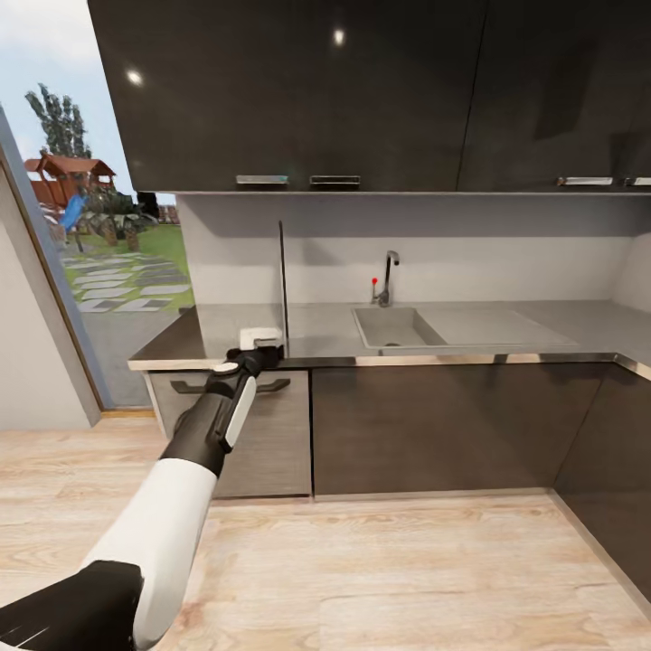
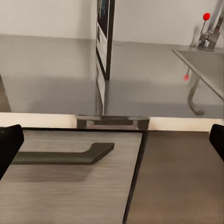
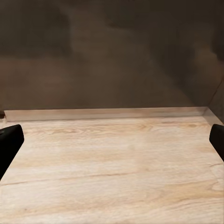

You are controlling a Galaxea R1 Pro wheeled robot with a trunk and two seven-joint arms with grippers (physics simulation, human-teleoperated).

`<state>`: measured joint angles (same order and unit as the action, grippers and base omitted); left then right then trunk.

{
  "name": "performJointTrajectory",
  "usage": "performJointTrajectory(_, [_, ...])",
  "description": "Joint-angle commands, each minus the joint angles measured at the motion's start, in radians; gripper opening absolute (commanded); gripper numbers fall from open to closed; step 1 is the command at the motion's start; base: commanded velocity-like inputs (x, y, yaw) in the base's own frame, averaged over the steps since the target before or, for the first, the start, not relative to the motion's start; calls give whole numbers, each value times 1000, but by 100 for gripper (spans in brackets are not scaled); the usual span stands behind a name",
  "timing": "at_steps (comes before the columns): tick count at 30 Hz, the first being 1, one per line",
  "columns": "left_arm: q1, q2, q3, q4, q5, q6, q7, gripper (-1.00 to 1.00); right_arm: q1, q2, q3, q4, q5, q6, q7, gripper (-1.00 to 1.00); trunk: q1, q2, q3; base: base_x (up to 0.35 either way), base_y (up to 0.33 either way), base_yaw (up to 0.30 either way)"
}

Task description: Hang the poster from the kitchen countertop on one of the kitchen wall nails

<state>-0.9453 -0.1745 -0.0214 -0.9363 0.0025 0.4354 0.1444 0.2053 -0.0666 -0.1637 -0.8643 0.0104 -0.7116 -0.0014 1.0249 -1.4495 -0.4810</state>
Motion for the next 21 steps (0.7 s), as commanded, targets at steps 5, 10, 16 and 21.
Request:
performJointTrajectory(5, [-1,0,-7,14,1,-3,3,100,0,0,0,0,2,-1,-1,100,0,-1,-1,126,-70,0])
performJointTrajectory(10, [-1,0,-7,22,1,-23,2,100,0,0,0,1,2,0,-1,100,0,-1,-1,106,-79,0])
performJointTrajectory(16, [-1,0,-5,26,0,-57,4,100,0,-1,0,2,2,1,-2,100,0,-1,-1,110,-44,0])
performJointTrajectory(21, [-1,0,-2,28,-2,-73,6,100,0,-1,0,13,2,1,-2,100,0,-1,-1,210,-82,0])
